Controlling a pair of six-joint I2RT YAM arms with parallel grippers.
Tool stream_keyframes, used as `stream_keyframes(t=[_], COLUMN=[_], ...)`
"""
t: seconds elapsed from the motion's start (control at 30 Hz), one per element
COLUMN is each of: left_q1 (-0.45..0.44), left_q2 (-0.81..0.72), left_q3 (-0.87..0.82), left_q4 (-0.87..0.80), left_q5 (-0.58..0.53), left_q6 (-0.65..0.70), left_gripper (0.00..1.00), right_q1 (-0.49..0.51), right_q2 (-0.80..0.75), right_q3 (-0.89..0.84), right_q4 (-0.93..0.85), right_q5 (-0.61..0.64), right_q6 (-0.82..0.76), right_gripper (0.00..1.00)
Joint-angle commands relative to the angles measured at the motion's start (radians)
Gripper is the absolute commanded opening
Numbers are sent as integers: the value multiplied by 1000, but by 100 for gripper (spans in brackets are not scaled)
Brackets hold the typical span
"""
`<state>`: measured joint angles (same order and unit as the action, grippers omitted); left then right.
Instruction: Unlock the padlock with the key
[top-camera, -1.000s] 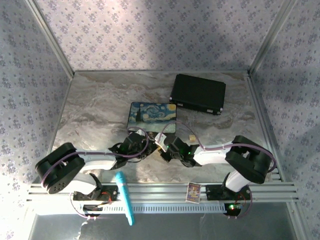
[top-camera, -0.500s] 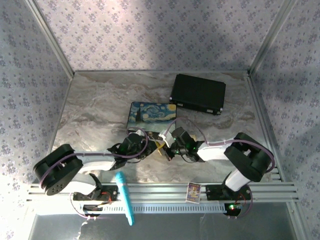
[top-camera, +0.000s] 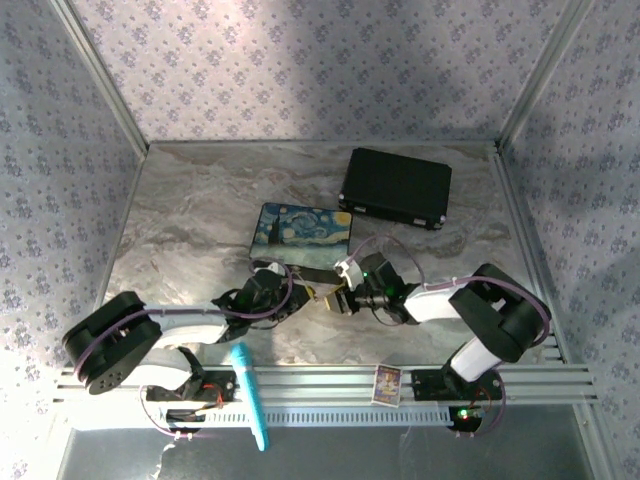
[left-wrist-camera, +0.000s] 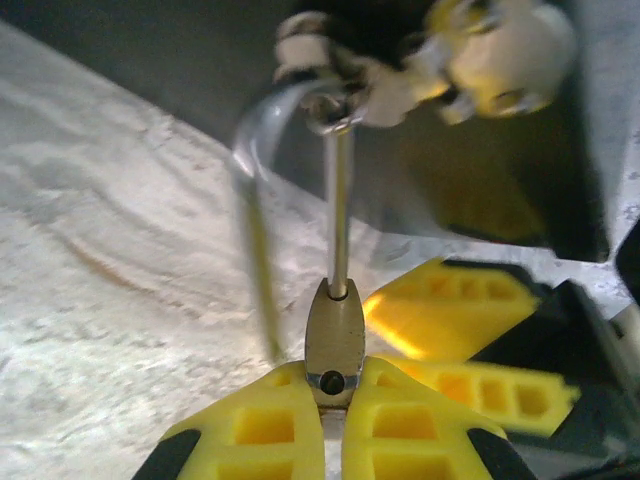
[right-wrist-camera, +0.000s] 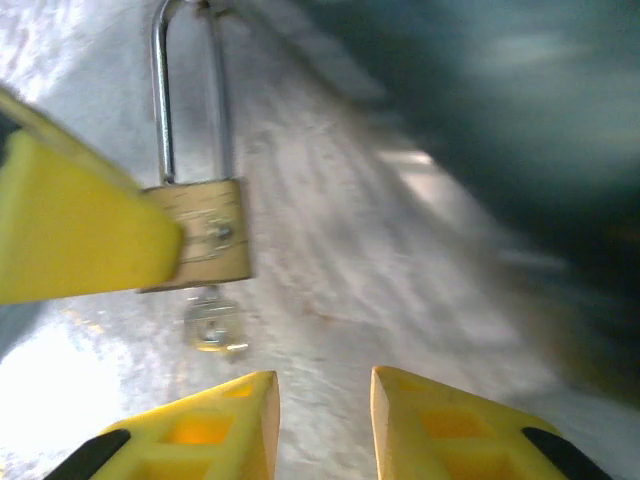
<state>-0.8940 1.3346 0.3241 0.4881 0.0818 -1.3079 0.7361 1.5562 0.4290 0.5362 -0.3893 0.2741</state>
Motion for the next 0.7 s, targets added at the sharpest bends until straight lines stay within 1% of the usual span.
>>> stream_keyframes(t=[0.0, 0.13, 0.17, 0.2, 0.23, 0.3, 0.37, 0.4, 0.5, 0.53, 0.57, 0.6, 0.67], left_q1=[4, 4, 6, 5, 6, 6, 6, 6, 12, 12, 12, 15, 16], left_q2=[-18, -18, -17, -20, -23, -27, -38, -44, -59, -64, -69, -76, -84], left_q3=[-2, 0, 3, 10, 21, 36, 42, 47, 65, 71, 74, 79, 86], left_q4=[8, -1, -17, -55, -102, -171, -212, -237, -296, -311, -325, -345, -376], left_q5=[-7, -13, -17, -26, -37, -54, -70, -78, -83, -84, -84, -86, -93], left_q6=[16, 18, 21, 25, 29, 47, 65, 74, 100, 107, 113, 121, 132], left_gripper=[0, 0, 0, 0, 0, 0, 0, 0, 0, 0, 0, 0, 0], right_q1=[-12, -7, -7, -7, -4, 7, 19, 25, 19, 15, 11, 7, 2], right_q2=[-26, -33, -42, -56, -76, -127, -181, -212, -294, -317, -328, -332, -314], right_q3=[-18, -14, -18, -19, -19, -16, -14, -12, -9, 1, 21, 54, 117], right_q4=[24, 18, 21, 19, 7, -26, -50, -74, -141, -181, -230, -294, -384], right_q5=[21, 12, 17, 31, 63, 149, 198, 238, 359, 404, 440, 475, 502], right_q6=[40, 52, 62, 76, 93, 132, 152, 173, 275, 307, 327, 346, 347], right_gripper=[33, 35, 37, 41, 49, 58, 67, 74, 83, 85, 86, 88, 88])
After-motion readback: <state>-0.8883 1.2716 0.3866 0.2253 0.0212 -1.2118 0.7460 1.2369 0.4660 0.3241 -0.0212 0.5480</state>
